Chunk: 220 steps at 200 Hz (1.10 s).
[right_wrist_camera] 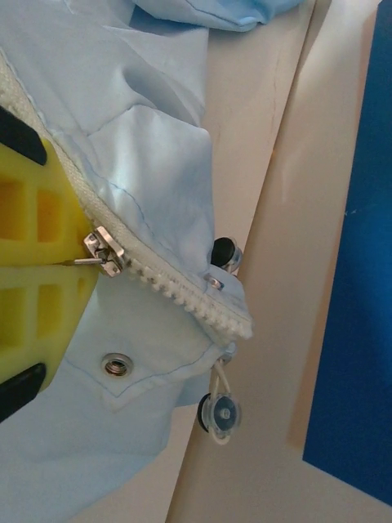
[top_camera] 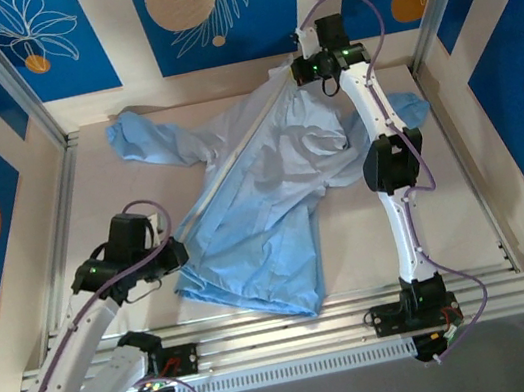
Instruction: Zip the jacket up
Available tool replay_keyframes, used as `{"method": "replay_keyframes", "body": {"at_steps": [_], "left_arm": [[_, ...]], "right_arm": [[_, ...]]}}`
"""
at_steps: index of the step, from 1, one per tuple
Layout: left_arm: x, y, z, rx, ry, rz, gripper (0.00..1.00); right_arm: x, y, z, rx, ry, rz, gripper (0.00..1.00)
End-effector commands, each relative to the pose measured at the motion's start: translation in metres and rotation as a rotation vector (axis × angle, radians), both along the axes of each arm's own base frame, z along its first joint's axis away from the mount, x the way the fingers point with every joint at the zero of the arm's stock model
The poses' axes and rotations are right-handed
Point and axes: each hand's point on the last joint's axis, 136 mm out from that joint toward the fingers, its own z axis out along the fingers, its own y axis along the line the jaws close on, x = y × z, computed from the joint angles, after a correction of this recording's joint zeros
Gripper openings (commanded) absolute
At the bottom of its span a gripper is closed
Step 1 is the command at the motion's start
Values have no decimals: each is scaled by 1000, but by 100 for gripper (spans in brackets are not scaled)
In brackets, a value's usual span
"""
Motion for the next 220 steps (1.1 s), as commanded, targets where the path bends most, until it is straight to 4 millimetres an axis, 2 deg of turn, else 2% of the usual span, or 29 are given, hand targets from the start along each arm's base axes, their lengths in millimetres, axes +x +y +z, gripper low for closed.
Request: {"method": "replay_keyframes", "body": {"at_steps": [1,74,104,112,118,119,125,129,144,147,151,156,174,197,220], "left_arm": [[-6,7,-14,7,70,-1,0],[29,20,-15,-26,53,42,0],[54,25,-9,-30,2,52,0],[61,26,-7,-32,-14,58,0],[68,27,-4,-32,-29,61,0],[68,28,-3,-32,-32,61,0],[74,29,-1,-28,-42,62,9],[78,30,1,-24,-50,63,19],[90,36,12,4,-79,61,48],[91,38,14,13,-85,61,51],[94,39,19,23,-97,60,55],[97,42,24,40,-110,61,60],[106,53,44,82,-172,76,69],[115,64,69,128,-253,95,72],[123,71,85,159,-319,109,76]], "right_arm": [[24,-33,31,16,-128,-83,0],[28,-43,34,31,-141,-90,0],[25,-35,36,57,-138,-52,0],[24,-33,39,59,-141,-47,8],[22,-31,43,58,-145,-46,22],[22,-31,43,58,-145,-46,22],[20,-27,47,58,-148,-41,36],[18,-26,50,59,-150,-38,44],[11,-22,62,61,-157,-33,57],[9,-21,65,62,-157,-31,59],[7,-21,67,63,-157,-29,69],[4,-19,71,63,-159,-24,74],[-10,-13,79,53,-151,-7,81],[-30,-5,84,20,-142,3,85],[-56,3,88,14,-146,13,86]]}}
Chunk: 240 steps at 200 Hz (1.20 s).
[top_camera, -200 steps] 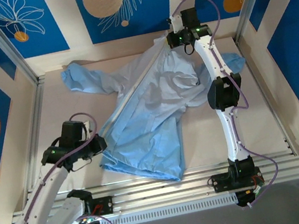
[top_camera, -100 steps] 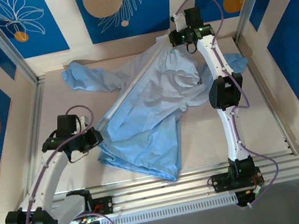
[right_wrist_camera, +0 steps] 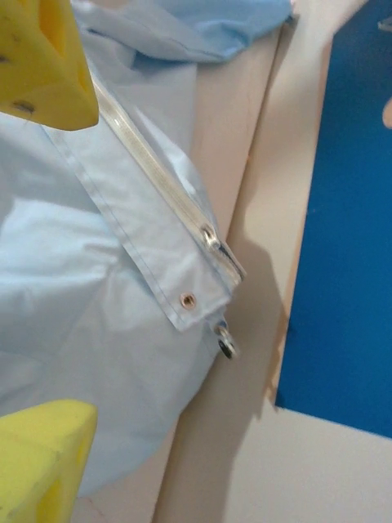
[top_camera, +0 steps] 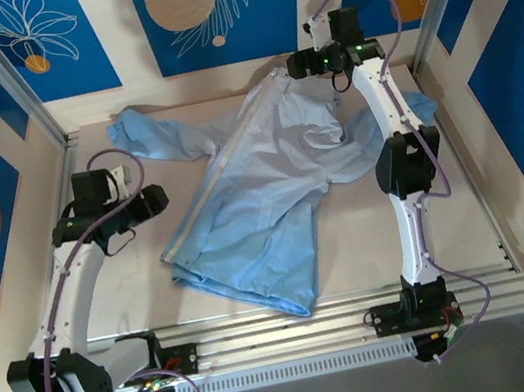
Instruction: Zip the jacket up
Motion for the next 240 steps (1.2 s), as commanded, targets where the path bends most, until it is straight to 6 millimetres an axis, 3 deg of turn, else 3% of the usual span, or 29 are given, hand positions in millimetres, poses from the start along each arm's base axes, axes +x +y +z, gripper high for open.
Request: {"method": "replay_keyframes", "body": {"at_steps": [1,36,54,65,121,158,192,240], "left_arm": [[9,15,24,78,-95,18,76],[16,31,28,154,-156,59,89],[20,40,27,200,-214,91,100],[22,45,25,223,-250,119,100],[25,55,4,299,-493,147,100],[23,62,-34,371,-456,140,100],[24,67,-67,400,-461,158,100],[31,64,-93,385,-527,155,100]], "right_arm": [[-29,13,44,-11,-96,24,86],[-78,17,46,-20,-133,10,88],[-104,13,35,-44,-160,-21,89],[-119,7,24,-58,-169,-53,90],[-181,-47,-39,-72,-168,-271,97],[-213,-92,-70,-24,-275,-440,99],[-230,-115,-109,13,-223,-509,99],[-222,-111,-122,-15,-282,-414,99]]}}
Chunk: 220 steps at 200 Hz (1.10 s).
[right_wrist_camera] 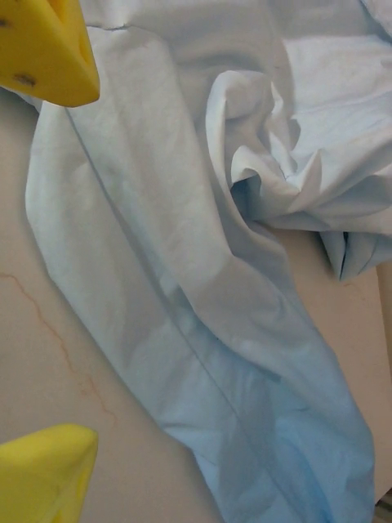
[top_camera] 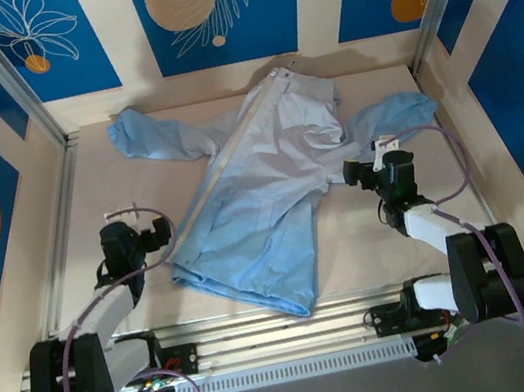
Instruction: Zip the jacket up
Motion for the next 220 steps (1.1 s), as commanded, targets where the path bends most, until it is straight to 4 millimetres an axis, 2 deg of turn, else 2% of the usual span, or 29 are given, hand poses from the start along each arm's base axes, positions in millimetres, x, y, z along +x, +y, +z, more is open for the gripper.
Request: {"method": "replay_keyframes", "body": {"at_steps": [1,30,59,114,138,220], "left_arm": [[17,5,22,23,-155,8,100],[30,1,28,20,-221,-16,100],[42,-4,29,56,-231,-63,100],[55,-8,8,68,-222,-93,100],[59,-11,1,65,-211,-106,100],[62,-13,-1,67,-187,-116,100]], "right_arm": [[15,4,21,-4,-111,51,99],[15,7,8,14,-113,79,99],[12,8,4,25,-140,97,99],[18,12,-10,35,-121,130,99],[24,12,-22,35,-84,125,99],[27,13,-24,24,-64,124,99]]}}
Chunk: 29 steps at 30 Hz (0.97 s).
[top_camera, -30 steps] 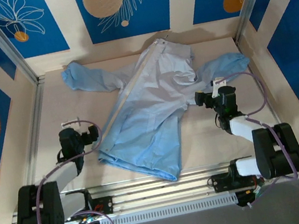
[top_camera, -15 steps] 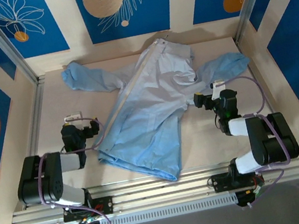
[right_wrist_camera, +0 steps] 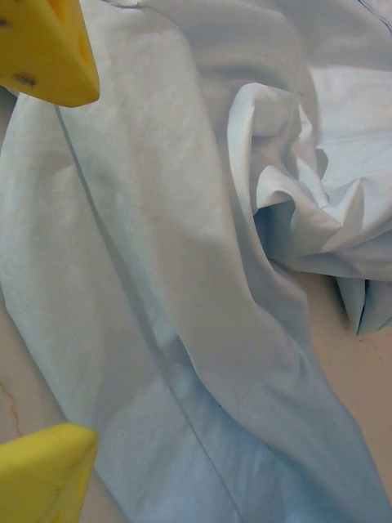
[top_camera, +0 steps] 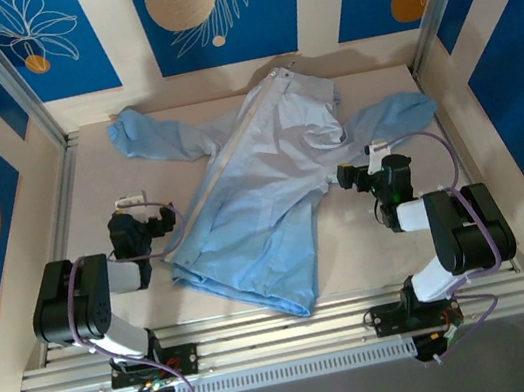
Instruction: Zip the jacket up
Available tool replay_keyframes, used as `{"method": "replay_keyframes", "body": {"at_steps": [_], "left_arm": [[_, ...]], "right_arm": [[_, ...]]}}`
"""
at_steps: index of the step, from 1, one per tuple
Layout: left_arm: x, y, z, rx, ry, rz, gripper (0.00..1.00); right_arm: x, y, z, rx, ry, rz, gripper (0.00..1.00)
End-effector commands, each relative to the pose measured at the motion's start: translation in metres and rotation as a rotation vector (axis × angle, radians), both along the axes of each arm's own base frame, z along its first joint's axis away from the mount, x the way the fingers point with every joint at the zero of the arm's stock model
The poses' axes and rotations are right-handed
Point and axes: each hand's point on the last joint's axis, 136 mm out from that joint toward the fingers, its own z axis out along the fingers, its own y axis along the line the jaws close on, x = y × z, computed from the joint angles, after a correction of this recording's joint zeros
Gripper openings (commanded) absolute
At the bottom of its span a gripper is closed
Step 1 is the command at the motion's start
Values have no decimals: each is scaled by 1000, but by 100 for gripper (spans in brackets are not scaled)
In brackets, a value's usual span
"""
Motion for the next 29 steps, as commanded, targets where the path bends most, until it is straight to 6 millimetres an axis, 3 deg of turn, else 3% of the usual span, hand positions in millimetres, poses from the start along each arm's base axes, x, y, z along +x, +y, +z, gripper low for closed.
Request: {"method": "replay_keyframes", "body": {"at_steps": [1,9,29], "left_arm": [[5,-1,9,5,-34,-21,100],[7,-15,8,9,-19,-109,100],[7,-15,8,9,-19,-109,100]], "right_arm": [[7,2,11,-18,-37,10,99],[7,2,11,-18,-38,10,99],[7,2,11,-22,-39,11,99]]}}
